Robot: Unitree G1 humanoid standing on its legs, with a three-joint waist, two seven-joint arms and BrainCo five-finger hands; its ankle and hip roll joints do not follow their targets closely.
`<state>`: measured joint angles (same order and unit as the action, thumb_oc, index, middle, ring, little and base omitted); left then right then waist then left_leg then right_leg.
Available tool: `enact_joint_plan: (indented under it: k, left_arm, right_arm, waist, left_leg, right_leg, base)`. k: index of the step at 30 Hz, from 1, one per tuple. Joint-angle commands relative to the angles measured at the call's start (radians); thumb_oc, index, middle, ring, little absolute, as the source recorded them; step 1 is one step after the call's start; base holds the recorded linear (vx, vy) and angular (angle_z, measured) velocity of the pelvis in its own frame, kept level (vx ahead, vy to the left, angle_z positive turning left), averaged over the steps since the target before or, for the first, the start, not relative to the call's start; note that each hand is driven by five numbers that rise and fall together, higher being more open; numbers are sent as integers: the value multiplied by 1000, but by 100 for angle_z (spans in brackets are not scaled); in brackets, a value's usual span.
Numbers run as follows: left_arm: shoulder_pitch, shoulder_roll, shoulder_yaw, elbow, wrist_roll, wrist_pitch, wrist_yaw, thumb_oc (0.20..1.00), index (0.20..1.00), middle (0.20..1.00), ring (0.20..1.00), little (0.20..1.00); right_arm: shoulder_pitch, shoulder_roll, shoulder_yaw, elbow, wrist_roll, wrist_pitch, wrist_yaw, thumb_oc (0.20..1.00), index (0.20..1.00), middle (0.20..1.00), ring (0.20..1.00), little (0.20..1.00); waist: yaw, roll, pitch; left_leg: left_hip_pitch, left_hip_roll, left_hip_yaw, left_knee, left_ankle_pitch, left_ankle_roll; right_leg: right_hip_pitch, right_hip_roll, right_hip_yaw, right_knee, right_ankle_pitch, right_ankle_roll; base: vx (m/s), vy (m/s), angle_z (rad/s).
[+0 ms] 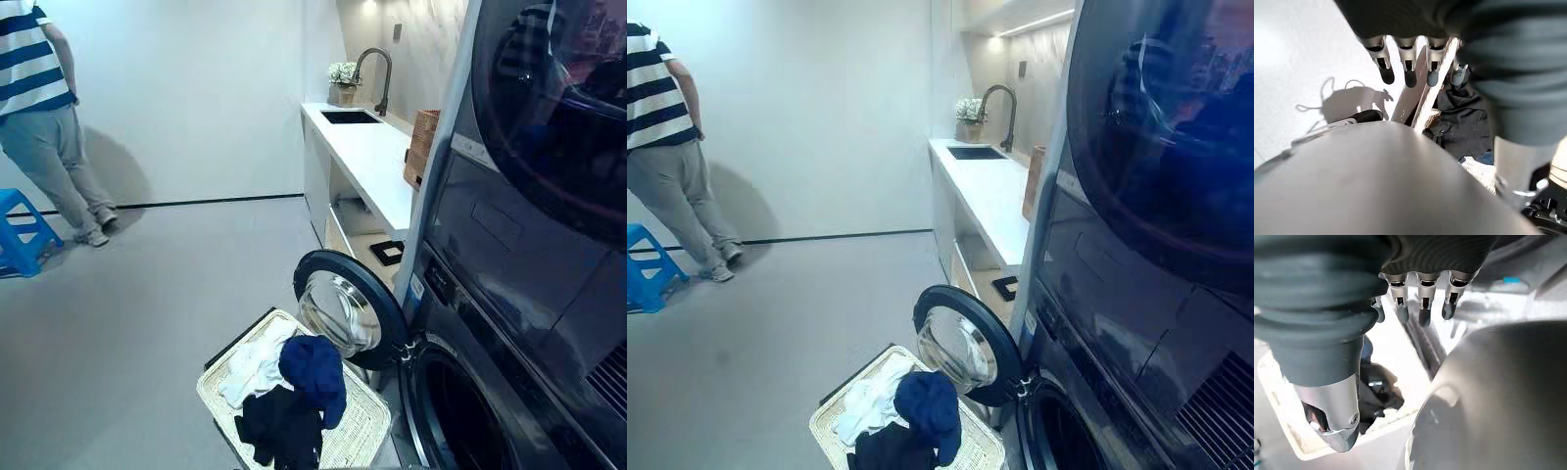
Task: Put the clothes into the washing machine.
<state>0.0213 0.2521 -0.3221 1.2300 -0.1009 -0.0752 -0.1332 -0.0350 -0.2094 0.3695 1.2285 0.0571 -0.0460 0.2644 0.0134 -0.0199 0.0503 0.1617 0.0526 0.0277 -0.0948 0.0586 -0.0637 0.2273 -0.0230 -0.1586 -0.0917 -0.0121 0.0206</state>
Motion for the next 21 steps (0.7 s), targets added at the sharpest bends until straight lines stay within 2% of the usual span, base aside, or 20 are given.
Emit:
enact_joint_plan:
  k: [1,12,18,21]
  left_arm:
    - [-95,-65,-3,49,-14,-34,-4,1000,1000,1000,1000,1000]
    - [-93,-67,-3,41,-28,-33,22,1000,1000,1000,1000,1000]
    - [-94,-67,3,48,-13,-47,84,1000,1000,1000,1000,1000]
    - [-106,-65,8,48,28,-80,240,1000,1000,1000,1000,1000]
  right_arm:
    - [-79,23,31,39,-22,-41,-22,1000,1000,1000,1000,1000]
    - [-77,19,32,29,-24,-38,-35,1000,1000,1000,1000,1000]
    - [-75,20,34,29,-31,-41,-46,1000,1000,1000,1000,1000]
    - [-84,17,38,28,-18,-49,-56,1000,1000,1000,1000,1000]
  waist:
    - [3,-4,52]
    - [6,-7,62]
    - [5,-9,72]
    - [7,-11,87]
  left_leg:
    - [42,-104,76,8,-123,71]
    - [32,-105,78,8,-119,72]
    - [25,-104,81,8,-117,72]
    - [6,-105,85,9,-110,73]
  right_leg:
    - [-42,5,-4,19,6,60]
    - [-54,3,-7,22,8,62]
    - [-62,2,-7,19,14,65]
    - [-82,0,-4,18,23,66]
  base:
    - [-222,89,-13]
    - [0,0,0]
    - [5,2,0]
    - [0,0,0]
